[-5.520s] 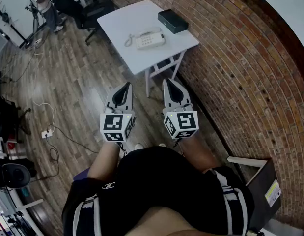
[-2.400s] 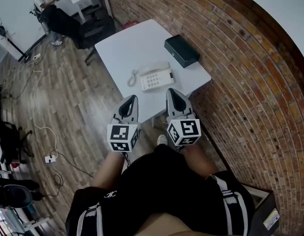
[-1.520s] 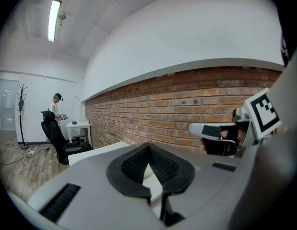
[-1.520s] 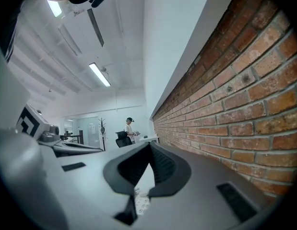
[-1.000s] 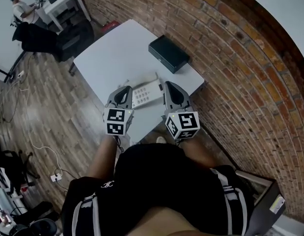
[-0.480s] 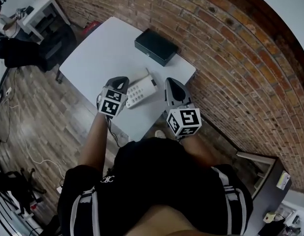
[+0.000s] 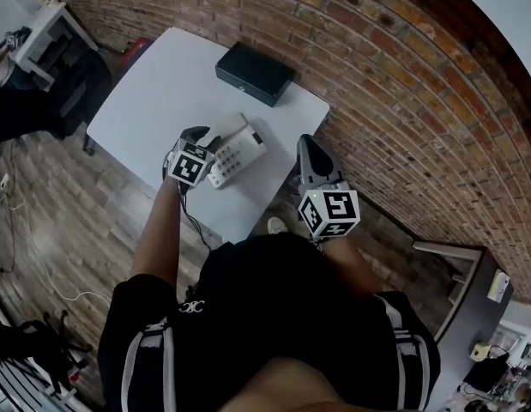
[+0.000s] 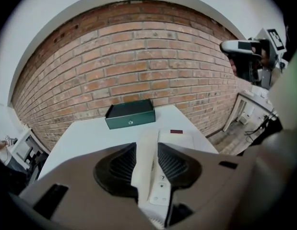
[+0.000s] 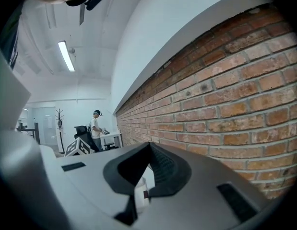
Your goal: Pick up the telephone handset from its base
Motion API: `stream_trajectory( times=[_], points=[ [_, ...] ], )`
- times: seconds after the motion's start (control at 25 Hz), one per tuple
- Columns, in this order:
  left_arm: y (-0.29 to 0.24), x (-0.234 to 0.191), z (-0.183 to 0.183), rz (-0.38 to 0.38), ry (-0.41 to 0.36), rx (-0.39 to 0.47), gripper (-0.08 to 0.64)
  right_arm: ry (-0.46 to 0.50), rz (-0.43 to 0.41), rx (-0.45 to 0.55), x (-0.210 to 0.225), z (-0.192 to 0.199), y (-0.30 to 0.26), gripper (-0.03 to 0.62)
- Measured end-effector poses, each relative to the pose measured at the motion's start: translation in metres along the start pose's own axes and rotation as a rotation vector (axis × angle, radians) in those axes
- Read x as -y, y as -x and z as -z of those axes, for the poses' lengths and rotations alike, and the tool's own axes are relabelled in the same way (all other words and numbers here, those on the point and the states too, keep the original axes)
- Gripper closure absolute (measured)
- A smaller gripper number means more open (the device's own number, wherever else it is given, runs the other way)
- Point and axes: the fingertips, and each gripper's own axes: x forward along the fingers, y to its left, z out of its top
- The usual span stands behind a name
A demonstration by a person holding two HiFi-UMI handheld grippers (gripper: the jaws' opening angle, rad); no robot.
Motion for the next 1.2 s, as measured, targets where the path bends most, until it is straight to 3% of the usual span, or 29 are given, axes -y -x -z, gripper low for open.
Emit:
stream_trajectory(
  times=[0.16,0.48,1.0,1.2],
  points=[
    [-0.022,0.006,0.016,0.096,-0.088,-0.112,0.4,-0.007,0.03,-0.007,0.004,0.005,0.006,0.595],
    [-0.05,-0.001,0.026,0.121,-0.13,-0.169,0.327,-0.018,0.077,0.0,0.012,0.006,0.015,0.595],
    [-0.073,-0.002,0.043,0.127,-0.209,-0.333,0.334,-0.017,0.097,-0.018,0.02,0.009,0.019,0.595],
    [-0.076,-0.004,0.045,0.118,-0.197,-0.362,0.347,-0.043,0.094,-0.016,0.022,0.009,0.021,0.595]
  ],
)
